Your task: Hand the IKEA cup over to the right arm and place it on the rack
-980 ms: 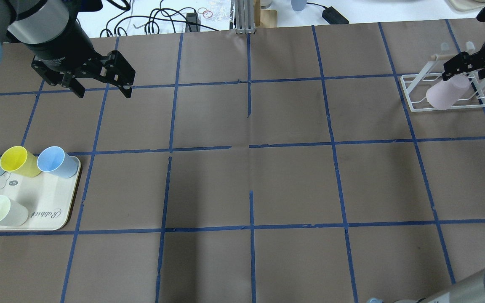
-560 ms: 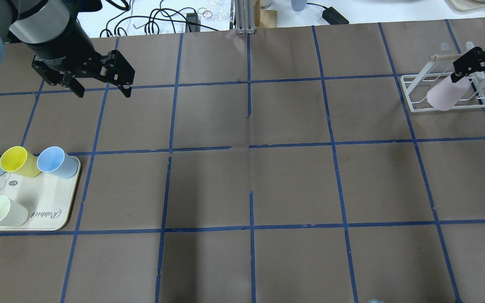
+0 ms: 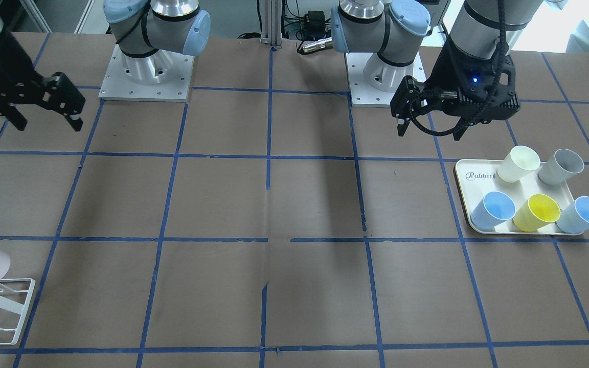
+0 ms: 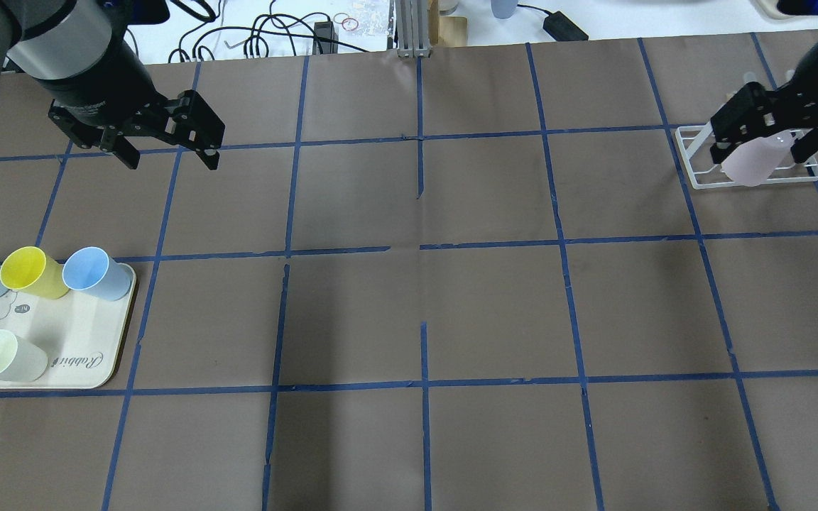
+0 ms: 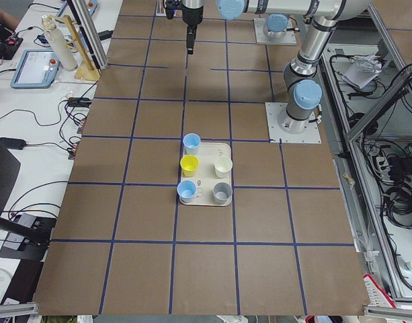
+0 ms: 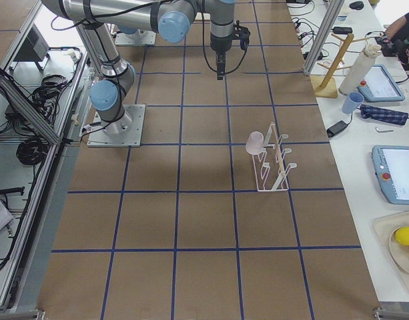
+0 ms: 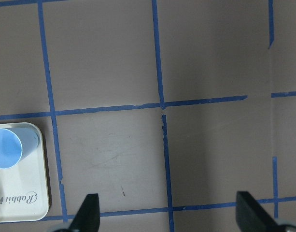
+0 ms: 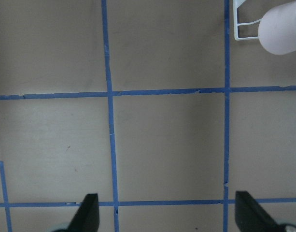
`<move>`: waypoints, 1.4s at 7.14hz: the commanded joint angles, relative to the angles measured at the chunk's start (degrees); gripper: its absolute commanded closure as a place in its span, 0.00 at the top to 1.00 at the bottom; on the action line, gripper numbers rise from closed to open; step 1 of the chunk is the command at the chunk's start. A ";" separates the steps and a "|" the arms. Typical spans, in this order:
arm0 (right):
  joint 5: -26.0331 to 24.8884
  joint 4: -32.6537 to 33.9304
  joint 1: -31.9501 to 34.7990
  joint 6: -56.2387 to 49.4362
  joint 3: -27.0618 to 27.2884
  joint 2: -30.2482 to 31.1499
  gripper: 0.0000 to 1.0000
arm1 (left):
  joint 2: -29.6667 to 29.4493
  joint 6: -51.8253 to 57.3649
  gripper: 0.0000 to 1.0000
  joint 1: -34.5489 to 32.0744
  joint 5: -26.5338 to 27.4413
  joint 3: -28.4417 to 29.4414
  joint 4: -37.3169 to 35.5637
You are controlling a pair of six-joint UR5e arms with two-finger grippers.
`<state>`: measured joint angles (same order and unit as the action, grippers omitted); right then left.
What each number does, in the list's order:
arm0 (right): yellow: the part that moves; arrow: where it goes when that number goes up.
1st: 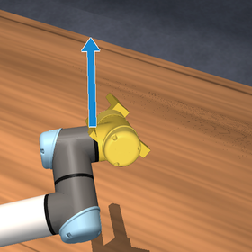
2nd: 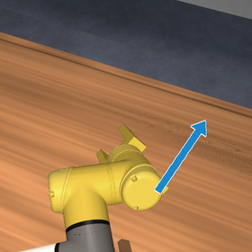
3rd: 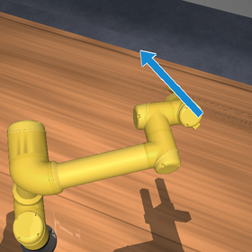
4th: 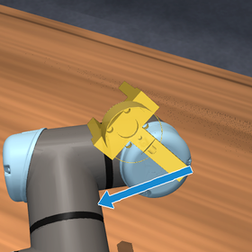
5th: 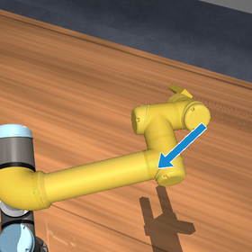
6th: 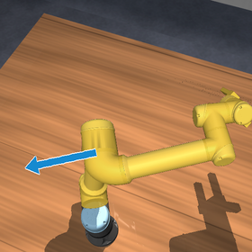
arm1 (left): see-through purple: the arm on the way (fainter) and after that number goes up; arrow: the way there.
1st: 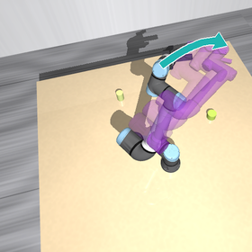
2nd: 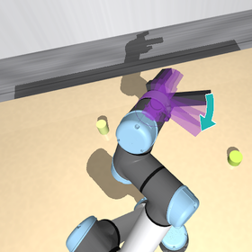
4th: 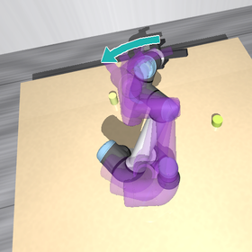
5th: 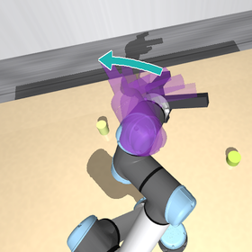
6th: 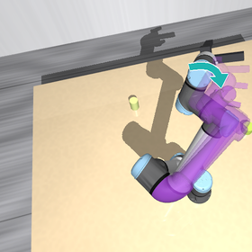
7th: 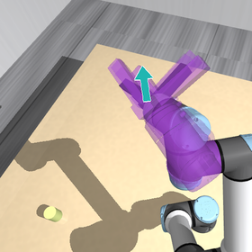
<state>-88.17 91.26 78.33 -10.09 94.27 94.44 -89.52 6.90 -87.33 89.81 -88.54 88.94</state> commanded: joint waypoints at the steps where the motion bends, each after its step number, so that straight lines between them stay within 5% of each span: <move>1: -0.51 -0.21 7.43 5.16 0.47 1.18 1.00 | -0.40 0.13 1.00 0.05 0.10 0.56 -0.09; 4: 0.01 -0.21 9.39 5.08 6.34 7.39 1.00 | -0.57 -0.58 1.00 -0.65 -0.16 0.65 -0.27; 6: -0.78 -6.93 9.39 5.16 5.83 8.21 1.00 | 0.22 -0.58 1.00 -2.32 0.18 0.91 0.70; 10: 0.19 -6.27 9.21 5.16 5.40 8.21 1.00 | 0.14 -1.45 1.00 -2.58 0.27 1.18 2.11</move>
<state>-88.35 84.85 87.64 -4.94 99.91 102.59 -89.30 5.53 -89.88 90.06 -87.40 90.71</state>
